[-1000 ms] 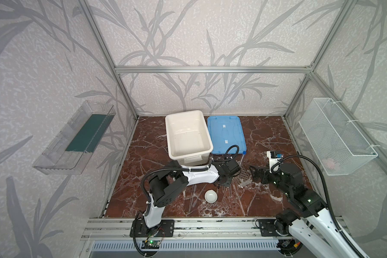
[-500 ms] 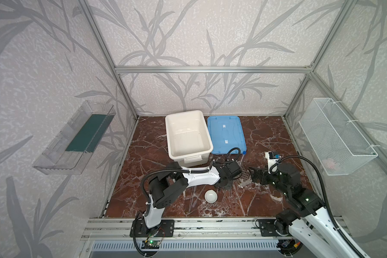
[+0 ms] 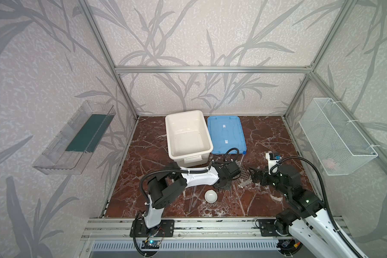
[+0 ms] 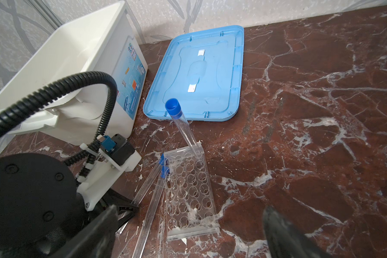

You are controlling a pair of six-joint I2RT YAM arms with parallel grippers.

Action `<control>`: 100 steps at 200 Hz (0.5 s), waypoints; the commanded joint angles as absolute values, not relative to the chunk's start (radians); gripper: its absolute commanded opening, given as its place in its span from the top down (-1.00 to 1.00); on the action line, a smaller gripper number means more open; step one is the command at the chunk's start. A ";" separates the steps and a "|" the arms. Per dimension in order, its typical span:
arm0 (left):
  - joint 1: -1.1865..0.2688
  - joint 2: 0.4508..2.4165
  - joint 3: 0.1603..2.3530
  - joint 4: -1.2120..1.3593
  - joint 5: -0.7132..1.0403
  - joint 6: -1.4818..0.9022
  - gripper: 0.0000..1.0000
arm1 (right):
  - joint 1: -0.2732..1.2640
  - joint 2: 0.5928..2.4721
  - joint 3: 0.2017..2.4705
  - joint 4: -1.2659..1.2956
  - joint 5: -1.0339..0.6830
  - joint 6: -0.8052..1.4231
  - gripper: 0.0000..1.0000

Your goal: Organize the chemistry lab equipment

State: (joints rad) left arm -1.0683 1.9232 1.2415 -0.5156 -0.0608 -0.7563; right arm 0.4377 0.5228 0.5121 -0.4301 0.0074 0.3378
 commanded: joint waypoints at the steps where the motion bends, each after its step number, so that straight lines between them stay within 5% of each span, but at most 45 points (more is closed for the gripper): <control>1: -1.059 1.869 1.206 -0.499 -0.076 -0.783 0.66 | 0.442 0.528 0.508 -0.403 0.002 0.344 -0.98; 100: -1.040 1.646 0.997 -0.134 -0.041 -0.716 0.68 | 0.442 0.569 0.531 -0.334 -0.155 0.389 -0.98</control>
